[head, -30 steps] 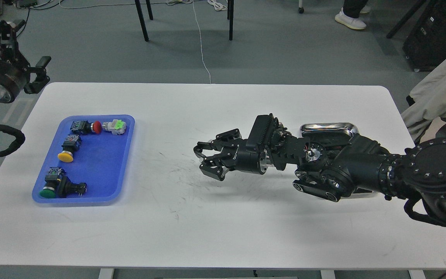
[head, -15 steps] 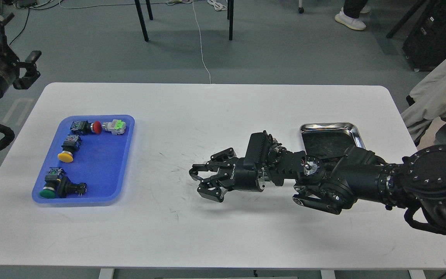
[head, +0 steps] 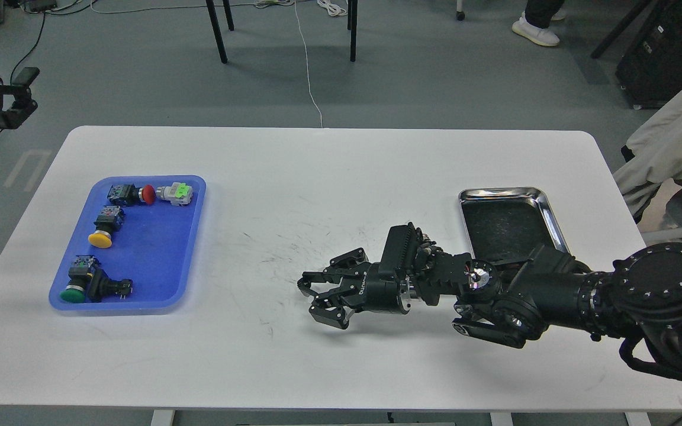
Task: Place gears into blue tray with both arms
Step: 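Lower the right gripper and release the black part on the table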
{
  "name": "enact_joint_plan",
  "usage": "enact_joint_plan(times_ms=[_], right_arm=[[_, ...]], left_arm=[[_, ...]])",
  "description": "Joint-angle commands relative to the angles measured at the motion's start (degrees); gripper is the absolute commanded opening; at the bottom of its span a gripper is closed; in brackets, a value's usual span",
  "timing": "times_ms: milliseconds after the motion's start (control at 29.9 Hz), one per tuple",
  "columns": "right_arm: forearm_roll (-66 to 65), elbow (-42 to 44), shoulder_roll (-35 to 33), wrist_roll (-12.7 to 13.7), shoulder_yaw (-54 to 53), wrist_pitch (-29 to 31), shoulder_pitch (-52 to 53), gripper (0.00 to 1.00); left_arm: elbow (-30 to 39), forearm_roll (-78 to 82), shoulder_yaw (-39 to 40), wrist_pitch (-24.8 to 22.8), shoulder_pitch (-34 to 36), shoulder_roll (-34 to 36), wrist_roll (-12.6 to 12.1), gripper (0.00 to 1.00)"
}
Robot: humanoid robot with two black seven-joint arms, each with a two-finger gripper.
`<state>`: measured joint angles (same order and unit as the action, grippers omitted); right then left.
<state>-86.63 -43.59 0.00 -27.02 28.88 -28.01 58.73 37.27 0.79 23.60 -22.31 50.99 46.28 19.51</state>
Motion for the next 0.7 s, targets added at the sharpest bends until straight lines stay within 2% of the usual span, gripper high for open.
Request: enact_joint_plan(times_ms=[0,301,401,434,468,501,668], right_arm=[[-0.29,0.61,0.0,0.22,0.04,0.01,-0.98,0.01],[-1.35,1.49,0.0,0.22,0.13,0.01,-1.69,0.03],[-1.26,1.23,0.0,0.3,0.04,0.01,-1.69,0.24],[-1.0,1.14,0.0,0.48,-0.05,0.01,-1.69,0.37],[-0.91,1.05,0.0,0.48,-0.22,0.01,-1.69,0.56],[-0.91,1.05,0.0,0.48,-0.31,0.01,-1.69,0.7],[-0.56,1.14,0.0,0.48,-0.57,0.01,-1.6,0.73]], left_arm=[[0.08,0.0,0.04,-0.01,0.07,0.04,0.0,0.99],[0.43,-0.09,0.39,-0.01,0.08,0.04,0.0,0.99],[0.43,0.0,0.39,-0.01,0.08,0.04,0.0,0.99],[0.43,-0.09,0.39,-0.01,0.08,0.04,0.0,0.99],[0.43,-0.09,0.39,-0.01,0.08,0.04,0.0,0.99],[0.43,0.0,0.48,-0.01,0.08,0.04,0.0,0.99],[0.43,0.0,0.39,-0.01,0.08,0.04,0.0,0.99]])
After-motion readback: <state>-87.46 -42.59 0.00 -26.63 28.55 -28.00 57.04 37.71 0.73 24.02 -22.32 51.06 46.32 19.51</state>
